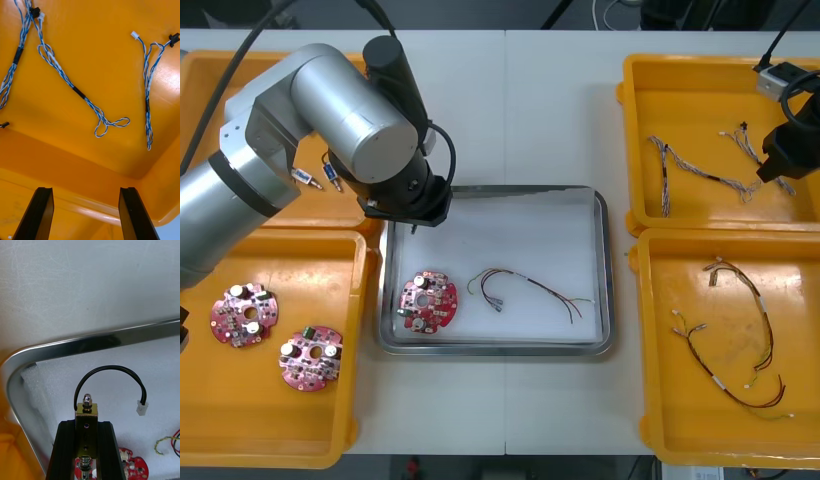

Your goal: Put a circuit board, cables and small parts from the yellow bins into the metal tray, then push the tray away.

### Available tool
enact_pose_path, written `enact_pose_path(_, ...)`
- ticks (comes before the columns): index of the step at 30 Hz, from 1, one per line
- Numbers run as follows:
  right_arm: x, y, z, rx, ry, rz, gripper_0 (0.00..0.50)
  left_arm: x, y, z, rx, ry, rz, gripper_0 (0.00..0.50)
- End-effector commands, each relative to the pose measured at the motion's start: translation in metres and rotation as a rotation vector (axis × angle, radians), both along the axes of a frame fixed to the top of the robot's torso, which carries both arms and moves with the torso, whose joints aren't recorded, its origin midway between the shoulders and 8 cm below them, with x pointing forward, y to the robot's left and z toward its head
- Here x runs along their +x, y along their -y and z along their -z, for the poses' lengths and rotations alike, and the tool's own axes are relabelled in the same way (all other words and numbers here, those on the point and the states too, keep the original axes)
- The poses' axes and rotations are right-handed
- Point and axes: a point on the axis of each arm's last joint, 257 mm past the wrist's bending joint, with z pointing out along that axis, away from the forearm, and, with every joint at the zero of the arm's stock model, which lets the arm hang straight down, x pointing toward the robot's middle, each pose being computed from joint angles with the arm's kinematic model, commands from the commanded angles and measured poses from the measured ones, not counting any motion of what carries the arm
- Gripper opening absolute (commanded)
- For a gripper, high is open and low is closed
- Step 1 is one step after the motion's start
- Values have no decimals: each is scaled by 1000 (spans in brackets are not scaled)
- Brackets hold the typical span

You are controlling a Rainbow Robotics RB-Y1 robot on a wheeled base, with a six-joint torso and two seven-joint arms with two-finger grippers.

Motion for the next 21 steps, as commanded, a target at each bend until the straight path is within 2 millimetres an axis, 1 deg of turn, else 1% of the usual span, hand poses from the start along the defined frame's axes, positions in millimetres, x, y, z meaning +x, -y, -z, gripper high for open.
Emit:
enact_pose_path(1,22,30,-44,-49,90,-19,500,3,11,17,-10,10,-37,0)
enact_pose_path(9,44,48,-43,-59,130,-50,500,3,6,28,24,10,-40,5)
enact_pose_path(10,47,51,-43,-61,136,-56,500,3,7,28,23,7,-40,47)
enact_pose_path(11,51,53,-41,-65,143,-63,500,2,7,29,23,4,-38,147)
enact_pose_path(12,54,54,-42,-68,149,-68,500,2,7,29,20,3,-39,205)
enact_pose_path(14,62,57,-39,-72,160,-79,500,1,9,29,17,0,-35,423)
enact_pose_path(15,65,60,-36,-76,164,-82,500,0,10,29,16,-1,-32,499)
enact_pose_path(21,79,66,-25,-70,183,-74,500,-5,17,25,5,-2,-19,500)
